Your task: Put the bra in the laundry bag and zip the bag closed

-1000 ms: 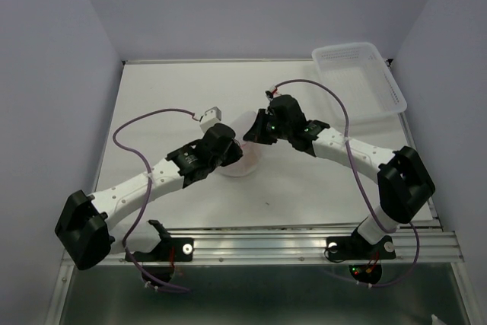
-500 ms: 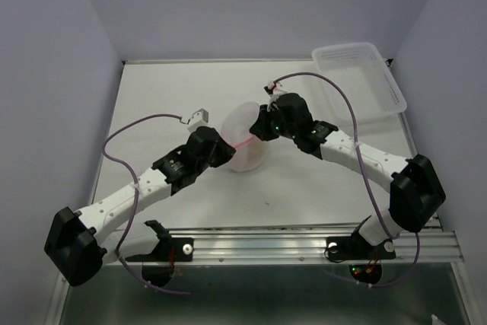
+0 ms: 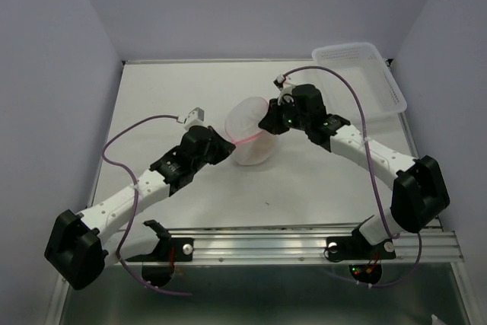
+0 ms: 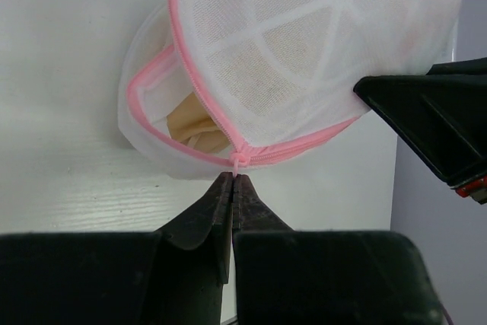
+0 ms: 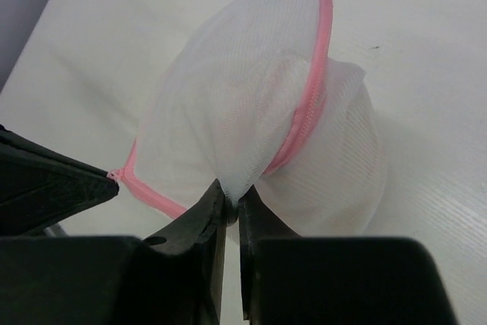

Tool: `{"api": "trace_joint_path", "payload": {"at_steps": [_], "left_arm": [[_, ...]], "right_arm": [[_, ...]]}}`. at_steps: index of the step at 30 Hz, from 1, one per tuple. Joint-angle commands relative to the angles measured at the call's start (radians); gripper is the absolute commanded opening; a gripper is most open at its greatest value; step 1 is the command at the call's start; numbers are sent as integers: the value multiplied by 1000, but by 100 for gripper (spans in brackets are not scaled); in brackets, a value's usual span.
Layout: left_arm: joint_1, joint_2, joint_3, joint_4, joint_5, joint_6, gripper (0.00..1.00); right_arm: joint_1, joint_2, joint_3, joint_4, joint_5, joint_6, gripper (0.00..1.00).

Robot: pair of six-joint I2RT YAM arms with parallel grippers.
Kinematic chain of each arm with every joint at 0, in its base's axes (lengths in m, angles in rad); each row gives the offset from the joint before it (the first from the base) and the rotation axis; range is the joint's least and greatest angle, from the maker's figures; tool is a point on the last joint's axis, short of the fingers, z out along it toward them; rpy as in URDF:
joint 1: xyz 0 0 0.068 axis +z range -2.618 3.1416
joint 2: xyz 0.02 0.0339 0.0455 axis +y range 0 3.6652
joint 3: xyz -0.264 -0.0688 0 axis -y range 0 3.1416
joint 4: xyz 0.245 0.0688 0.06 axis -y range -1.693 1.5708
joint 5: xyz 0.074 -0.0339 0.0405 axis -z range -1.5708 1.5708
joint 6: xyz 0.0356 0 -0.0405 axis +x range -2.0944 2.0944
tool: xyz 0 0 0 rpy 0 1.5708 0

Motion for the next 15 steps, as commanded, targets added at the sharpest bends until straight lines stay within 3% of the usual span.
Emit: {"api": "trace_joint_path", "payload": {"at_steps": [1,2,4,9,12,15], "left_arm": [[20,-25,7,-63,-16,69,0],[20,-15,16,-50,-4,72,0],[20,31,62,-38,24,97,0],[20,116,156,-30,85,129,0],[19,139,181,-21,110,138,0],[20,153,194,-13,110,153,0]], "right_arm": [[-71,-7,75,-23,-44,-95,39],[-71,-10,75,-35,-84,-126,71],[-71,-46,55,-55,-160,-149,80],[-71,-194,-31,-83,-225,-406,98],[-71,-274,-69,-106,-213,-546,99],[-11,-265,-41,-171,-344,-693,99]]}}
